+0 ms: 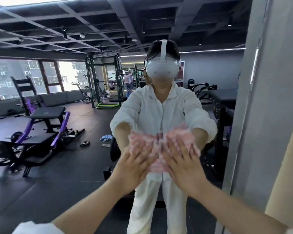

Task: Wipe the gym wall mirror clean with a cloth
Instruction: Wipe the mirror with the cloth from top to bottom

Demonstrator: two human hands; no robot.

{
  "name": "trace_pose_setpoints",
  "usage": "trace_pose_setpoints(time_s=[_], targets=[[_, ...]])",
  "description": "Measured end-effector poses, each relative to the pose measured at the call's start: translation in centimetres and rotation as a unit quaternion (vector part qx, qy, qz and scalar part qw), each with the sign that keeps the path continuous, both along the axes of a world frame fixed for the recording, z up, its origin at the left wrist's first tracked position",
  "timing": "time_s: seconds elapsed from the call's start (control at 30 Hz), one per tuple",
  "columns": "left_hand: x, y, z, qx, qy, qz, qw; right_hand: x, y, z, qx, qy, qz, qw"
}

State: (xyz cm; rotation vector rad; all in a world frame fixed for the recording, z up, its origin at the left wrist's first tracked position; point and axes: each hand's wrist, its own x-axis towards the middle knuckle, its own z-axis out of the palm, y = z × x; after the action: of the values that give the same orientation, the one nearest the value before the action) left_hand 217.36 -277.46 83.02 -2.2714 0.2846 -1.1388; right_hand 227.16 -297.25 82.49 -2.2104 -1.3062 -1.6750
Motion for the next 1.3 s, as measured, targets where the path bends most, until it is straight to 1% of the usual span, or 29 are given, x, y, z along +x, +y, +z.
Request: trace_pose_setpoints(time_s=[0.1,0.2,0.27,0.3,0.33,0.4,0.53,0.7,0.87,1.0,1.07,1.17,1.23,1.3], targets=[[0.9,1.1,9.3,-0.021,-0.065,0.004,0.998,0.3,2.3,10.5,0.077,0.024,-0.021,0.997],[1.2,1.5,18.3,-0.079,-0.124,0.014,0.989,0.0,3.5,19.9,0.130,0.038,-0.046,0.990],[1.1,1.2,22.5,-0.152,-0.143,0.016,0.978,-0.4,4.1,23.6,0.134,0.050,-0.057,0.988],[1.0,1.0,23.7,-0.183,-0.148,0.018,0.972,-0.7,4.5,24.4,0.134,0.057,-0.058,0.988],[1.1,0.9,24.3,-0.195,-0.157,0.018,0.968,-0.9,4.8,24.6,0.138,0.057,-0.052,0.987],[1.2,1.1,23.4,-0.171,-0.169,0.013,0.971,-1.0,5.3,23.3,0.148,0.038,-0.025,0.988],[1.1,2.4,17.3,-0.103,-0.156,0.006,0.982,-0.2,5.7,16.9,0.122,-0.032,0.014,0.992],[-1.0,4.2,6.9,-0.041,-0.069,-0.036,0.996,0.2,5.7,6.9,0.064,-0.081,0.043,0.994],[-3.2,6.0,-2.2,-0.022,0.018,-0.026,0.999,-0.8,5.4,-1.7,-0.042,-0.057,0.054,0.996],[-5.5,6.0,-8.1,-0.015,0.072,0.005,0.997,-1.4,5.5,-7.7,-0.152,-0.073,0.045,0.985],[-6.2,6.6,-9.3,-0.002,0.081,0.022,0.996,-1.4,5.6,-8.5,-0.184,-0.089,0.040,0.978],[-6.1,7.9,-7.2,0.023,0.071,0.028,0.997,-1.1,6.2,-5.5,-0.179,-0.112,0.050,0.976],[-5.7,8.5,-3.6,0.003,0.038,0.032,0.999,-1.2,7.3,-0.9,-0.128,-0.112,0.055,0.984],[-5.2,9.2,1.2,-0.031,-0.015,0.024,0.999,-1.8,8.8,4.6,-0.057,-0.095,0.064,0.992]])
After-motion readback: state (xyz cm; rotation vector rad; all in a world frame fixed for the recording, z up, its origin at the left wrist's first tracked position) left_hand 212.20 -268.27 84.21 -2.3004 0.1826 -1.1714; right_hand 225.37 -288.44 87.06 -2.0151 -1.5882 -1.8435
